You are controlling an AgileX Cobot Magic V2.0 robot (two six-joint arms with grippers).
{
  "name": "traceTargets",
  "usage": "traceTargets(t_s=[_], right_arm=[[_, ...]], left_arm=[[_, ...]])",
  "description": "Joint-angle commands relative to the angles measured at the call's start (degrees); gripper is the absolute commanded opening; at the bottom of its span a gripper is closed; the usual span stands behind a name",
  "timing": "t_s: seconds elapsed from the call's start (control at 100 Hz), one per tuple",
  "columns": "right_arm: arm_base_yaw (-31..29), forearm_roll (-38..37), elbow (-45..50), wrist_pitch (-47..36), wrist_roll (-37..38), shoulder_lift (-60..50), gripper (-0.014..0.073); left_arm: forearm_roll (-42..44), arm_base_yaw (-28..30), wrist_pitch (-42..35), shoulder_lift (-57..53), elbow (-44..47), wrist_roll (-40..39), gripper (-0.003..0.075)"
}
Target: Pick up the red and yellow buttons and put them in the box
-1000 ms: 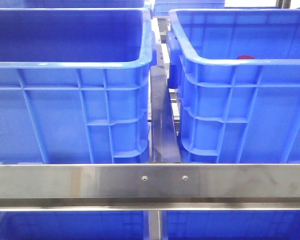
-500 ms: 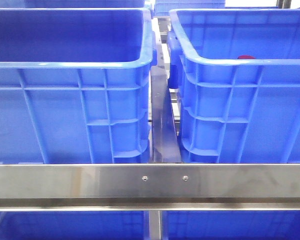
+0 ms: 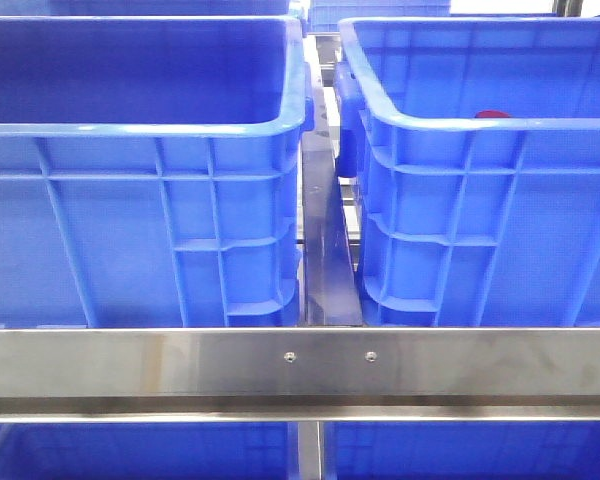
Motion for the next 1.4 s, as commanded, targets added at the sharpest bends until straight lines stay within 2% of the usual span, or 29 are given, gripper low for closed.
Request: traceTargets(t_s=[0.0, 0.85, 0.97, 1.11, 1.39], right_arm=[[0.1, 1.5, -1.6, 1.2, 0.1, -0.3, -0.0057], [0.1, 1.5, -1.6, 1.2, 0.1, -0.3, -0.0057], [0.1, 1.5, -1.6, 1.2, 0.1, -0.3, -0.0057], [0.1, 1.5, -1.6, 1.2, 0.1, -0.3, -0.0057], [0.1, 1.5, -1.6, 1.2, 0.1, -0.3, -0.0057]], left_arm=[[1.0, 0.1, -4.3, 0.7, -1.3, -0.3, -0.0019], [2.5, 0.1, -4.8, 0.7, -0.7, -0.3, -0.0019], [3.6, 0.8, -9.8, 0.3, 2.3, 0.1, -0.0019], [2.0, 3.6, -18.4, -2.2, 7.9, 4.8, -0.0019], [-7.2, 11.1, -33.7, -10.6, 21.9, 16.1, -0.0019]])
